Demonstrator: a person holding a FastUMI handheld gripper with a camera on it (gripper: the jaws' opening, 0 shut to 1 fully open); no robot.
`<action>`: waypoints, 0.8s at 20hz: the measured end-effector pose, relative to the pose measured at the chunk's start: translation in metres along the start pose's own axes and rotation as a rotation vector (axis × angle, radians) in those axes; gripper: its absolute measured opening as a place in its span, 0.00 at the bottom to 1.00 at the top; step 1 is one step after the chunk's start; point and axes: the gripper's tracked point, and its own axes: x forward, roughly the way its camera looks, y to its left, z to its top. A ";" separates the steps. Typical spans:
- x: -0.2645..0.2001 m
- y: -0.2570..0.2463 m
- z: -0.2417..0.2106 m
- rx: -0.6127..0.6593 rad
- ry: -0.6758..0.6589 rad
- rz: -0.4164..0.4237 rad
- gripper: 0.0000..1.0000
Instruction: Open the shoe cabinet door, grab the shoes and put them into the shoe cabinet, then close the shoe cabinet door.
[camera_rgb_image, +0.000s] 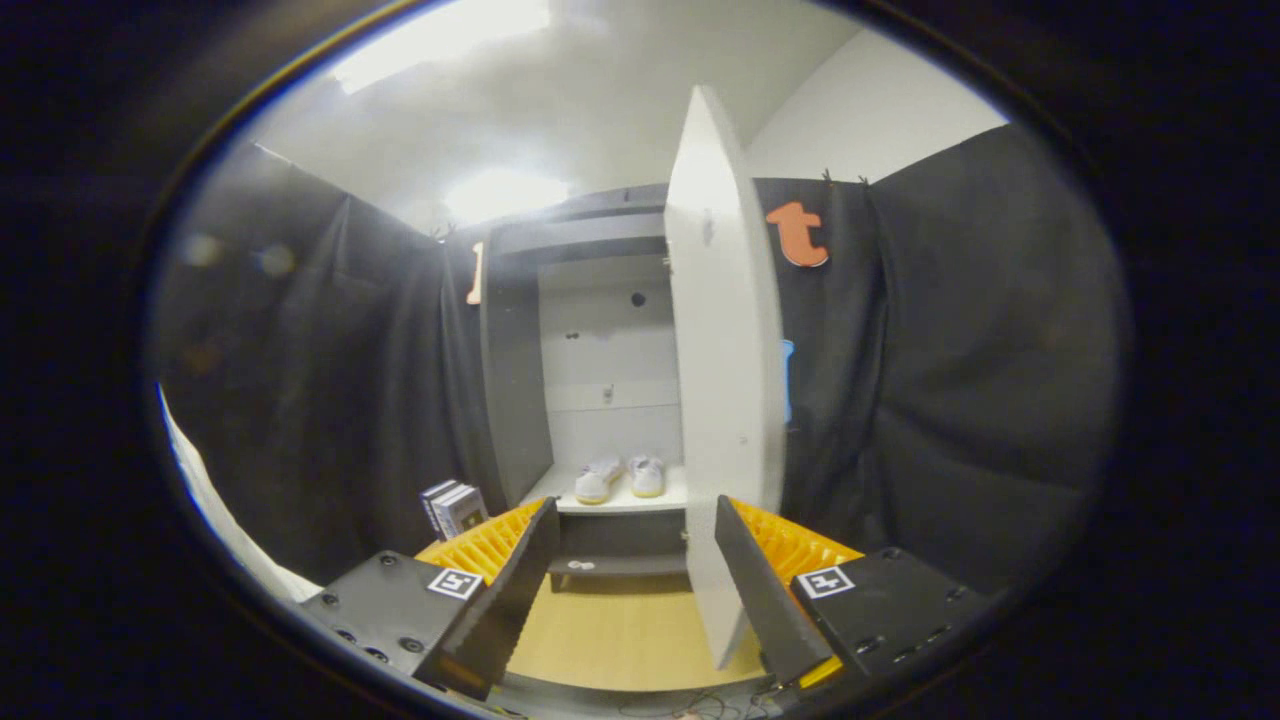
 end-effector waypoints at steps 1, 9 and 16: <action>-0.002 -0.022 0.005 0.000 -0.006 -0.014 0.98; 0.082 -0.160 0.017 -0.087 -0.010 -0.111 0.97; 0.204 -0.177 0.012 -0.050 -0.014 -0.037 0.96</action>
